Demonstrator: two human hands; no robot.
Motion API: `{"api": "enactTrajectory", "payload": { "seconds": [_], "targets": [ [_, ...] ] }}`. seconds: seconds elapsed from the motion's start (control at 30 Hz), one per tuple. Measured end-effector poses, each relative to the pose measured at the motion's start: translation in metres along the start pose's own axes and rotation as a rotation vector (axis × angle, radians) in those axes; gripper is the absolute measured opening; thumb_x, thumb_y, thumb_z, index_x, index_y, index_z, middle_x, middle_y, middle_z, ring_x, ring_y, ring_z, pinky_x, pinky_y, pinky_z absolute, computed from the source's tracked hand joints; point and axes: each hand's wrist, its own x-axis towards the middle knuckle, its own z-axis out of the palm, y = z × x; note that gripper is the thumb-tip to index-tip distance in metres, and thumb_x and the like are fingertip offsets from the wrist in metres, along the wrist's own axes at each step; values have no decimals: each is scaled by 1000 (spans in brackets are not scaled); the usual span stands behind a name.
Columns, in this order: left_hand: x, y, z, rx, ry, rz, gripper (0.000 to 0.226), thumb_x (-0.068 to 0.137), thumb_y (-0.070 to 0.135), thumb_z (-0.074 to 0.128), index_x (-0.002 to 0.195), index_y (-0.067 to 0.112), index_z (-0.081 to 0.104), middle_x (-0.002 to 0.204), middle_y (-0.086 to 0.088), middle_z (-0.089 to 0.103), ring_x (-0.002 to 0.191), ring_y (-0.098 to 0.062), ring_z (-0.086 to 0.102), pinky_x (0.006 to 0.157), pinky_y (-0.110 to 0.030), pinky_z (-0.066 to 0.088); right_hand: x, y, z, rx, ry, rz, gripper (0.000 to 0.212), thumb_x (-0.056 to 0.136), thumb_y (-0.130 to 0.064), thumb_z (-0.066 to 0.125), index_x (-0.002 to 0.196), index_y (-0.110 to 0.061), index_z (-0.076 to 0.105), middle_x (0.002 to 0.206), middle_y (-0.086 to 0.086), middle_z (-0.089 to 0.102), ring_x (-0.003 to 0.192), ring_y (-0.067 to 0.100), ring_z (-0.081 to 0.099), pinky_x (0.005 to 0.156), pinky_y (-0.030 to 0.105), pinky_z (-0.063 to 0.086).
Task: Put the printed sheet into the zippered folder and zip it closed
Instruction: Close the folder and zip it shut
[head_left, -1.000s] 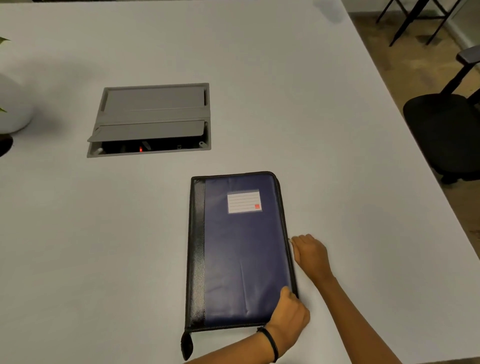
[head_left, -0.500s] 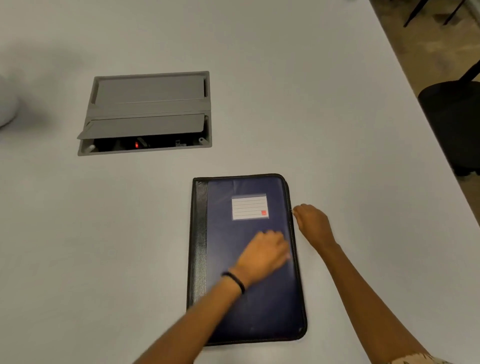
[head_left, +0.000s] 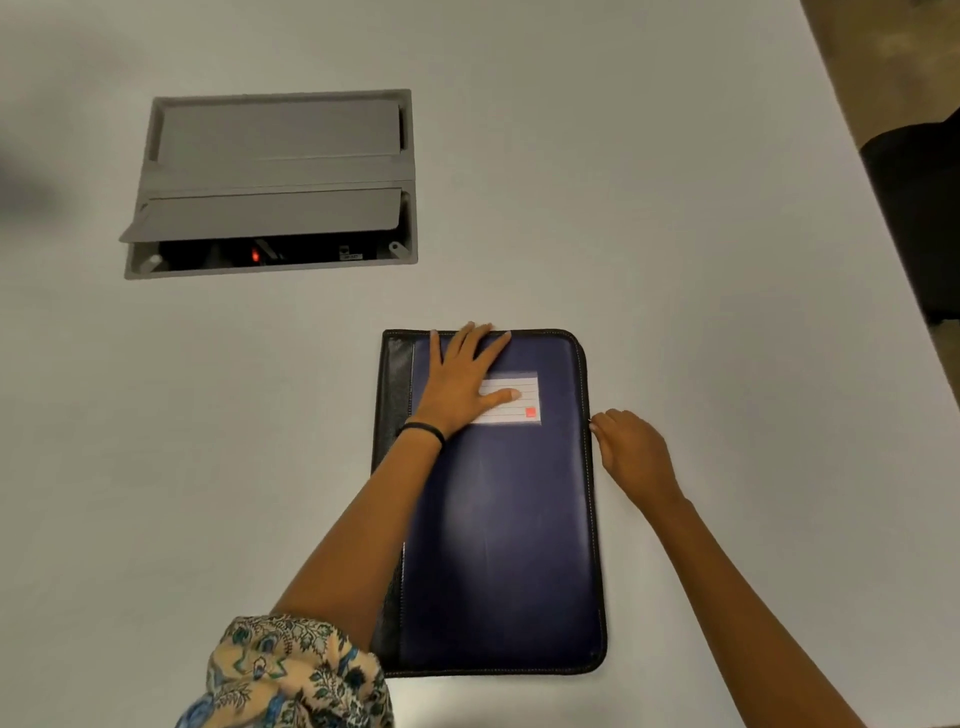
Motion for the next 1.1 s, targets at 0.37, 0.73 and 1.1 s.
{"api": "enactTrajectory", "payload": {
  "seconds": [0.37,0.73,1.1],
  "targets": [
    [10,0,-9,-238,-2,-10,94,67,45,79,144,17,32,145,-8,37,138,-28,24,114,-53,-15,56,5,-4,-150,165,-21,11,75,8,68,75,-3,64,62,11,65,50,25,56,55,25,31],
    [16,0,-7,-223,-43,26,91,70,50,75,144,18,32,141,-7,38,137,-22,25,113,-45,-19,144,28,-25,-232,-220,-369,8,84,-3,59,88,-8,63,76,10,67,68,24,58,59,26,32],
    [81,62,1,-117,-113,-95,35,91,44,50,111,20,67,113,-6,62,109,-25,51,100,-42,28,138,12,-28,128,-273,-92,18,95,-15,44,86,-9,59,81,8,64,72,21,56,62,27,38]
  ]
}}
